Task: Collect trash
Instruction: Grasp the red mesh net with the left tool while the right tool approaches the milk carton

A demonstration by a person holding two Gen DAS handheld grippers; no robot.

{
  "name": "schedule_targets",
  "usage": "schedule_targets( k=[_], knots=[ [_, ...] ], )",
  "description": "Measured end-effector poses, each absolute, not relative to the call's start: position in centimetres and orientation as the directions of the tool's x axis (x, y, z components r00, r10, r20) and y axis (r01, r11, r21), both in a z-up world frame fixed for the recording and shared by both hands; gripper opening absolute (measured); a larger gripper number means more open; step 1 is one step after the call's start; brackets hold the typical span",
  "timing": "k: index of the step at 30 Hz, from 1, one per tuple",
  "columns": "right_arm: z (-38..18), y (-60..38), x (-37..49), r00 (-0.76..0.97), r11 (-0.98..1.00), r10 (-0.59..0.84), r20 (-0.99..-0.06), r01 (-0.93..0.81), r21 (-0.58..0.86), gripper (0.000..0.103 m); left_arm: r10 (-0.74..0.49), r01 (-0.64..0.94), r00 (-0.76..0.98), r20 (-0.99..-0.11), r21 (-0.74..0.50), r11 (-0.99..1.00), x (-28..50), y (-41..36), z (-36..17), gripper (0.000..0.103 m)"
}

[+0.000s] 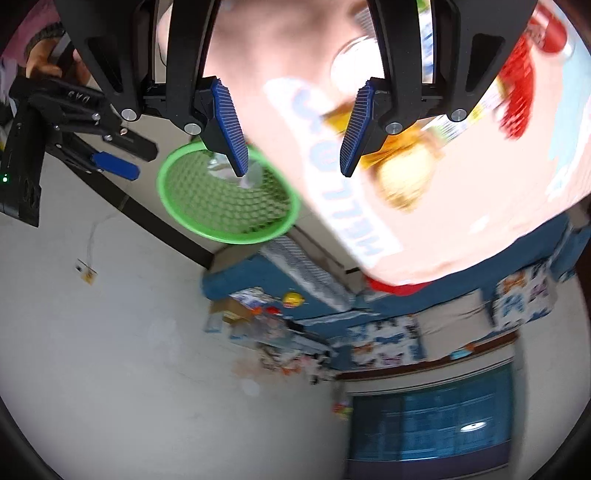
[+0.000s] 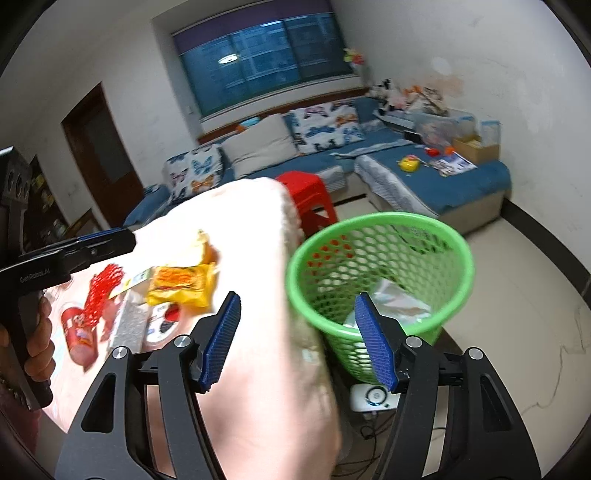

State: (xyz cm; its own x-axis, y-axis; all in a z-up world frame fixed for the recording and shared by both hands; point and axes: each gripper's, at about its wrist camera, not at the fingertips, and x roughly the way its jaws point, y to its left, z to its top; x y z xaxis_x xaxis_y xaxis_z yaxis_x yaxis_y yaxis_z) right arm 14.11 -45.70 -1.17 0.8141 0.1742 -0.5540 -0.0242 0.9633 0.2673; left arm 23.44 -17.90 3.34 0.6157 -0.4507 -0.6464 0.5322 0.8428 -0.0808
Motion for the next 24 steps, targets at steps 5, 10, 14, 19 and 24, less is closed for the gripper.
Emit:
schedule_targets(
  k=[5, 10, 14, 19, 24],
  knots=[
    [-0.3, -42.5, 14.8, 0.811, 0.962, 0.224, -0.541, -0.093, 0.258, 0.073, -0.361, 0.439, 0.685, -0.633, -0.036, 0.898, 22.2, -12.0, 3.4, 0.061],
    [0.1, -39.5, 15.8, 0.796, 0.958, 0.266, -0.543, -0.154, 0.243, 0.081, -0.252, 0.331, 0.717, -0.650, 0.000, 0.944, 21.7, -6.4, 2.5, 0.067],
    [0.1, -36.5, 16.7, 0.774, 0.955, 0.292, -0.562, -0.200, 0.221, 0.086, -0.189, 0.277, 0.721, -0.667, 0.027, 0.961, 21.9, -3.5, 1.3, 0.070],
    [-0.3, -33.0, 17.9, 0.744, 0.949, 0.314, -0.589, -0.256, 0.182, 0.087, -0.107, 0.253, 0.725, -0.680, 0.118, 0.960, 22.1, -2.1, -0.5, 0.070],
    [-0.7, -31.3, 18.6, 0.727, 0.941, 0.337, -0.598, -0.278, 0.191, 0.087, -0.090, 0.257, 0.714, -0.695, 0.140, 0.956, 22.8, -1.1, -1.7, 0.070]
  ],
)
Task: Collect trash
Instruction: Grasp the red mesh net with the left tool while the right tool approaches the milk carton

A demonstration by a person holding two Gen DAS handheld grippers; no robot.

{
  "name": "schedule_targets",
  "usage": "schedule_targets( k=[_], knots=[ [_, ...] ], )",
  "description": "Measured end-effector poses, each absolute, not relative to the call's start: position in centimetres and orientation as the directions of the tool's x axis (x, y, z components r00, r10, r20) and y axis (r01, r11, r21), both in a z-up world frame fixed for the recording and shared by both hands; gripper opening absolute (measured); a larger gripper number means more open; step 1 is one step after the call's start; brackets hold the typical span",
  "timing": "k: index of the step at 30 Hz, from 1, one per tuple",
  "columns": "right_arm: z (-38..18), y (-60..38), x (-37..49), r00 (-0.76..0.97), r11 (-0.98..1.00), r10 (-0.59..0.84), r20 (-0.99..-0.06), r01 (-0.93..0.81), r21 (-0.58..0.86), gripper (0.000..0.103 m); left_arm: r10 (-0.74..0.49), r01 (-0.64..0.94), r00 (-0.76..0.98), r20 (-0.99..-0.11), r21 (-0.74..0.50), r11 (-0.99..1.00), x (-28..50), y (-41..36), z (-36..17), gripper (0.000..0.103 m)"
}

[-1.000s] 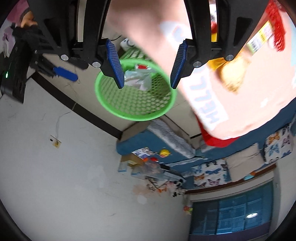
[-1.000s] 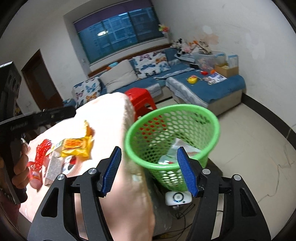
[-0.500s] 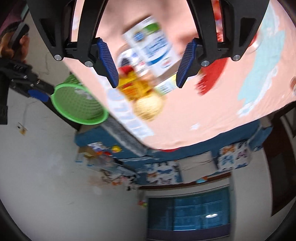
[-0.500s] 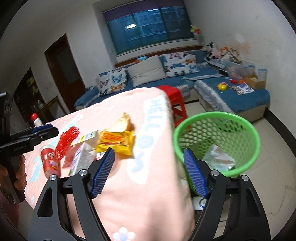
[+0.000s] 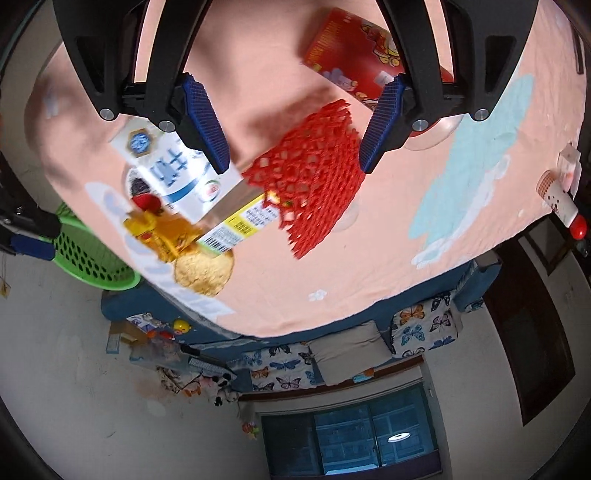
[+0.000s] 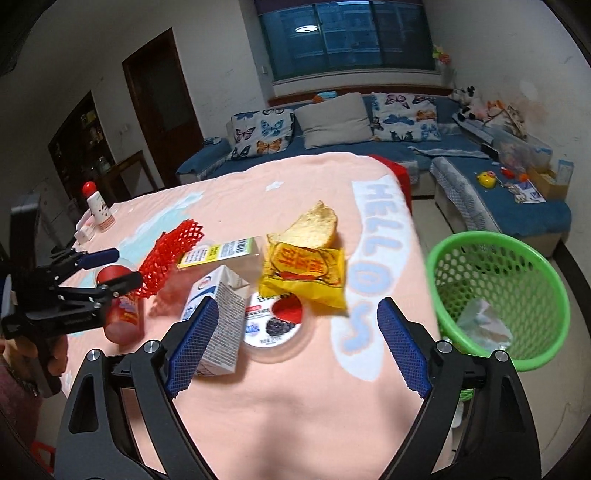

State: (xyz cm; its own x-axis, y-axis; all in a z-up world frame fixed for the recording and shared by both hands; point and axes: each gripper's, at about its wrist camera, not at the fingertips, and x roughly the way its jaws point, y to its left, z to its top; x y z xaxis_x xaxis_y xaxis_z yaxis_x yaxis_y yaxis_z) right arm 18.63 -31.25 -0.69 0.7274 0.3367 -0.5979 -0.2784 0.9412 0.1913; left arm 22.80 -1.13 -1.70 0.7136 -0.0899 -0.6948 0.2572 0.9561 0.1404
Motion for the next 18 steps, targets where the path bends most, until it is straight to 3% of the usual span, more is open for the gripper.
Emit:
schedule_targets(
  k=[12, 18],
  knots=[
    [-1.9, -28.8, 19.1, 0.682, 0.925, 0.376, -0.628, -0.321, 0.205, 0.088, -0.077, 0.282, 0.679, -0.730, 0.162, 0.946, 24.9, -1.0, -3.8, 0.069],
    [-2.3, -26.7, 18.4, 0.662, 0.916, 0.388, -0.641, -0.356, 0.186, 0.088, -0.094, 0.273, 0.667, -0.740, 0.125, 0.954, 25.7, -0.4, -4.1, 0.037]
  ],
)
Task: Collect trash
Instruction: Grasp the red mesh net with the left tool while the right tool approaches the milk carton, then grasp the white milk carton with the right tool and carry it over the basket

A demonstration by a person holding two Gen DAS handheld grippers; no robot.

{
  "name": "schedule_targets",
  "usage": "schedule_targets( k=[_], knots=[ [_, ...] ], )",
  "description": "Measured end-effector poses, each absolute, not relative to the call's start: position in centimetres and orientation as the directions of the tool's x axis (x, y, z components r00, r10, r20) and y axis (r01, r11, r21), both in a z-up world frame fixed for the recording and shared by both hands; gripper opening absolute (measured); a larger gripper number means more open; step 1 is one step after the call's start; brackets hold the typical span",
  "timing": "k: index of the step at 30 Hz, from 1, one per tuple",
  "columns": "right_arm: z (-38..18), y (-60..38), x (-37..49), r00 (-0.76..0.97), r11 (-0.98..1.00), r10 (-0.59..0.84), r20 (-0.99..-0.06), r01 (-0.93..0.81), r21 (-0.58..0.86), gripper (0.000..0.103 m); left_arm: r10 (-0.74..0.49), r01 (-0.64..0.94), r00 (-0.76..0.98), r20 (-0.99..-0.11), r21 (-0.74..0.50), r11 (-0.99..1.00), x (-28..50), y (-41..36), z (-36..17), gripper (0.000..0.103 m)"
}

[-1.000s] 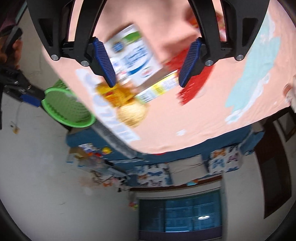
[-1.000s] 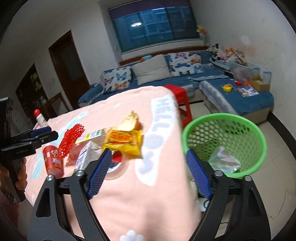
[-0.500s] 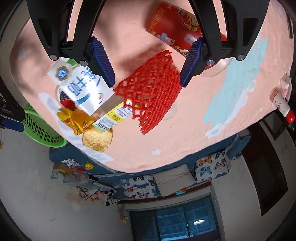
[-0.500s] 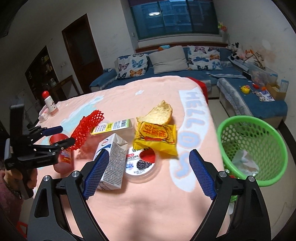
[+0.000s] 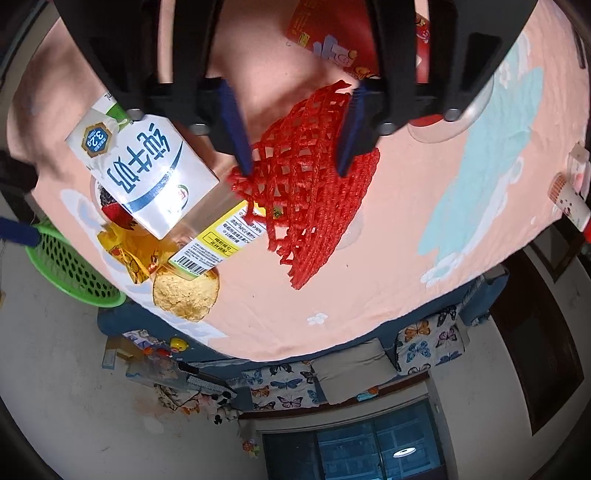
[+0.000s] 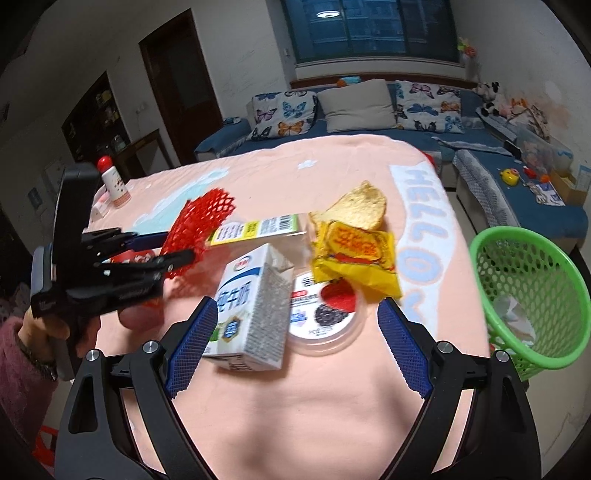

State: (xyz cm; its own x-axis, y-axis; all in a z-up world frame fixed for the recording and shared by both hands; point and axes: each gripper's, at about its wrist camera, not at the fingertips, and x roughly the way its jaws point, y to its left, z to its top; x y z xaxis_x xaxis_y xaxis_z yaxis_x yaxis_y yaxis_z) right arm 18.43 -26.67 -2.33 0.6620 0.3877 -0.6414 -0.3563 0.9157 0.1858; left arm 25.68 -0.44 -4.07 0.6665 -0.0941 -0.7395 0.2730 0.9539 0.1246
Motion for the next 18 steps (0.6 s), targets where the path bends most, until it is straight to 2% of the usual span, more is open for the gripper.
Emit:
schedule_targets(
  k=[2, 5, 13, 18],
  knots=[
    [-2.5, -25.9, 18.3, 0.657, 0.915, 0.385, -0.648, -0.364, 0.175, 0.088, -0.109, 0.274, 0.666, -0.738, 0.107, 0.956, 25.6, -0.1, -4.0, 0.023],
    [-2.8, -24.7, 18.1, 0.644, 0.910, 0.388, -0.660, -0.380, 0.164, 0.088, -0.130, 0.279, 0.670, -0.730, 0.086, 0.956, 25.2, 0.4, -3.7, 0.008],
    [-3.6, -21.7, 18.7, 0.618, 0.906, 0.377, -0.689, -0.402, 0.135, 0.088, -0.193, 0.265, 0.704, -0.683, 0.001, 0.964, 23.7, 2.8, -1.4, 0.006],
    [-4.3, -19.5, 19.4, 0.625, 0.920, 0.317, -0.713, -0.385, 0.071, 0.088, -0.223, 0.260, 0.732, -0.644, -0.038, 0.965, 22.7, 4.4, 0.3, 0.006]
  ],
)
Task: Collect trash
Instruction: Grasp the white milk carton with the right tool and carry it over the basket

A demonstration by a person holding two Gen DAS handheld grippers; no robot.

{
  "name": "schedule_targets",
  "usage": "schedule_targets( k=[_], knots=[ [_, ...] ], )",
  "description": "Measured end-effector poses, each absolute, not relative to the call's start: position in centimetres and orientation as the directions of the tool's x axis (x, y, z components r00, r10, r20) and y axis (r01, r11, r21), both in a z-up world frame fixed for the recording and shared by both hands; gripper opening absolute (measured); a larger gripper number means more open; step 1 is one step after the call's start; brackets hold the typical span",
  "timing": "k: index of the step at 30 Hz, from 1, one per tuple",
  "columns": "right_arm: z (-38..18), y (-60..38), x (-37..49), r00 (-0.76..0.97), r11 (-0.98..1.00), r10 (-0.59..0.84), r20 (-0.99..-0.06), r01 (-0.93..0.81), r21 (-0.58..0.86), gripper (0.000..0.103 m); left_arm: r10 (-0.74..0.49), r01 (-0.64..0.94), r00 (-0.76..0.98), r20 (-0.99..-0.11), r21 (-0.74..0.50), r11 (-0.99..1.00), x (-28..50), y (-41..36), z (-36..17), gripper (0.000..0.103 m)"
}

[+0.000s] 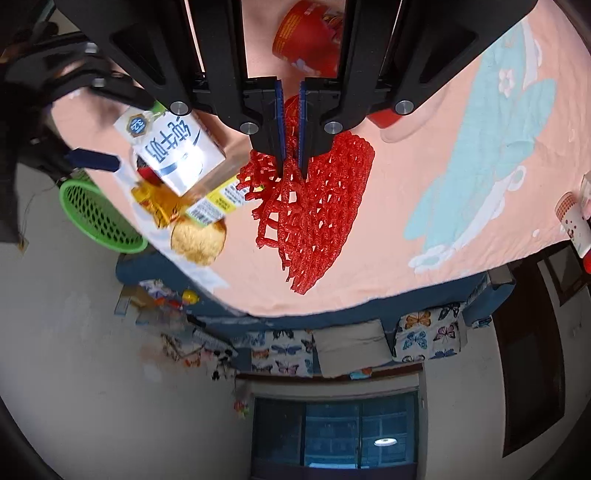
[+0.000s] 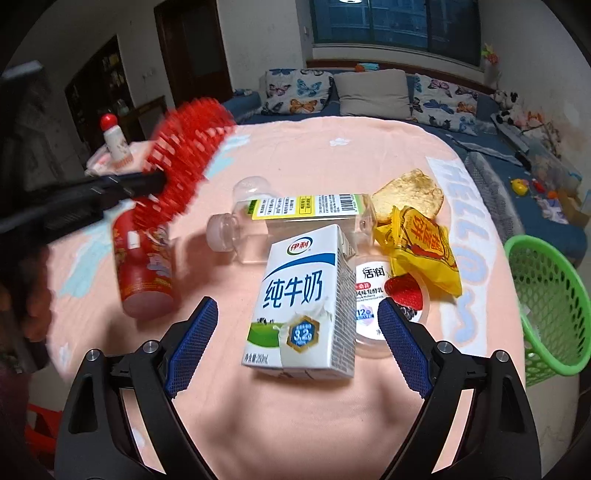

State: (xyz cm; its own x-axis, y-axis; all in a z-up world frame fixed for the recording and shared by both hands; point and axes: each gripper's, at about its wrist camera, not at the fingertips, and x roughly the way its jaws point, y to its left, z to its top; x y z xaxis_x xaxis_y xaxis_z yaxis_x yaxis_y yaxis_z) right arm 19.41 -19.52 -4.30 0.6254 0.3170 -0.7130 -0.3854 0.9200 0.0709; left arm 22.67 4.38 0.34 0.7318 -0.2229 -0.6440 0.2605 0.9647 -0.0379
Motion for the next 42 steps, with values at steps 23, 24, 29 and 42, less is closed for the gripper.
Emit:
schedule_targets(
  k=[23, 24, 29, 42],
  knots=[
    [-8.1, -16.1, 23.0, 0.630, 0.937, 0.087, -0.772, -0.315, -0.151, 0.068, -0.282, 0.271, 0.760, -0.586, -0.108, 0.956, 20.5, 7.8, 2.1, 0.006],
    [-7.8, -16.4, 22.8, 0.631, 0.939, 0.102, -0.769, -0.316, -0.135, 0.068, -0.286, 0.275, 0.759, -0.584, -0.110, 0.955, 20.5, 7.7, 2.1, 0.006],
    [-5.8, -18.7, 21.9, 0.622, 0.943, 0.218, -0.752, -0.333, -0.002, 0.068, -0.309, 0.300, 0.750, -0.585, -0.115, 0.947, 20.6, 6.6, 2.5, 0.006],
    [-1.0, -29.3, 20.3, 0.682, 0.957, 0.290, -0.671, -0.219, 0.191, 0.068, -0.412, 0.417, 0.701, -0.582, -0.133, 0.899, 22.3, -0.3, 4.2, 0.006]
  ],
)
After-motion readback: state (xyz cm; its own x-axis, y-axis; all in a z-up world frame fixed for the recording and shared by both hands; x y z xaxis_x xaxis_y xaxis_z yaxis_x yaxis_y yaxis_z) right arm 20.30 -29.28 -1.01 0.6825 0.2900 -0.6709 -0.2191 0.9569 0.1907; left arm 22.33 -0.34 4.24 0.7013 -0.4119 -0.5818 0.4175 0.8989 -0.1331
